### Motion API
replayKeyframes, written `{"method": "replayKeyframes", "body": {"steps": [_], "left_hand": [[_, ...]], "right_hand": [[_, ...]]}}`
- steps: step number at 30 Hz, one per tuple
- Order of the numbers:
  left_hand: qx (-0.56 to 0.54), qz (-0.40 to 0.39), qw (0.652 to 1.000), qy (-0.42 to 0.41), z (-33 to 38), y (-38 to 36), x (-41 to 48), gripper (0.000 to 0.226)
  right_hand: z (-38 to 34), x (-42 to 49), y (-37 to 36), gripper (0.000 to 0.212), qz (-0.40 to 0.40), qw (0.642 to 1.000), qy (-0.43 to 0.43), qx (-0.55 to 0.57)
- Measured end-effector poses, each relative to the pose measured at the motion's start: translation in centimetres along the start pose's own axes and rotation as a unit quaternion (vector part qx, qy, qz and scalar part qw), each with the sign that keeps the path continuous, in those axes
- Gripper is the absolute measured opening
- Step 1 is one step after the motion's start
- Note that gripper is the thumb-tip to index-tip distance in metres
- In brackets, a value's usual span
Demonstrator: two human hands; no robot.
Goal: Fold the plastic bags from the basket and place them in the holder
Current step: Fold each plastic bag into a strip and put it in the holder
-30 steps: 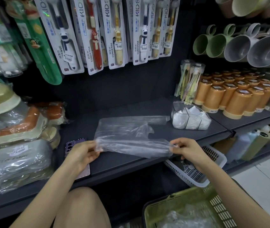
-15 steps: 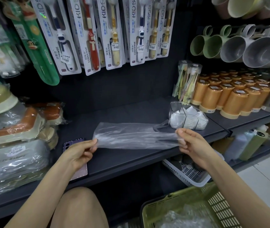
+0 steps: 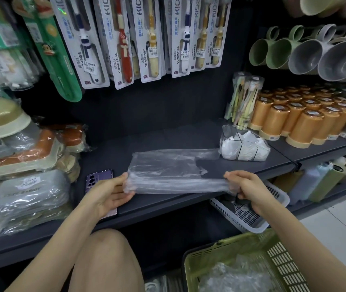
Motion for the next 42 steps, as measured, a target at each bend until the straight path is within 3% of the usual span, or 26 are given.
{"method": "replayKeyframes", "body": {"steps": [2,4,6,9,13,19,24,32,38,42], "left_hand": [[-0.008,0.014,1.0,-0.008,-0.2,0.0,-0.5,0.008],[0.012,0.02,0.999,-0.029,-0.3,0.1,-1.0,0.015],[0.019,0.016,0.999,-0.036,-0.4,-0.2,-1.2,0.014],[-0.034,0.011,0.999,-0.01,-0.7,-0.4,-1.4,0.01],[-0.07,0.005,0.997,-0.014,-0.8,-0.3,-1.7,0.02],[0.001,-0.011,0.999,-0.048,-0.5,0.1,-1.5,0.011],[0.116,-0.017,0.991,-0.064,-0.6,1.2,-0.8,0.015],[0.196,0.007,0.972,-0.13,0.1,2.0,-0.1,0.022],[0.338,0.061,0.911,-0.228,2.9,2.5,-0.1,0.012],[0.275,0.028,0.942,-0.191,2.1,1.2,0.9,0.012]], "right_hand": [[-0.5,-0.4,0.8,0.016,0.087,0.994,0.022,-0.069],[-3.2,-2.0,1.7,0.018,0.242,0.935,0.111,-0.233],[-6.6,-3.9,-0.6,0.021,0.289,0.877,0.218,-0.316],[-10.1,-4.4,-7.6,0.024,0.154,0.876,0.319,-0.326],[-11.6,-2.2,-17.0,0.036,-0.001,0.871,0.33,-0.364],[-9.7,3.0,-26.0,0.044,-0.121,0.824,0.262,-0.488],[-7.6,6.5,-27.4,0.047,-0.113,0.773,0.238,-0.577],[-8.4,9.0,-27.9,0.051,-0.065,0.771,0.283,-0.567],[-11.2,5.9,-25.9,0.047,-0.093,0.801,0.373,-0.459],[-11.6,1.5,-21.4,0.039,-0.057,0.842,0.385,-0.372]]}}
Point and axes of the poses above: each hand's wrist, its own x-axis towards the middle knuckle, its own y-axis out of the back of the hand, z = x × y, the point moved 9 cm from there along x, towards the middle knuckle, and after that the axes turned 9 degrees about -y, right-handed, at the moved point
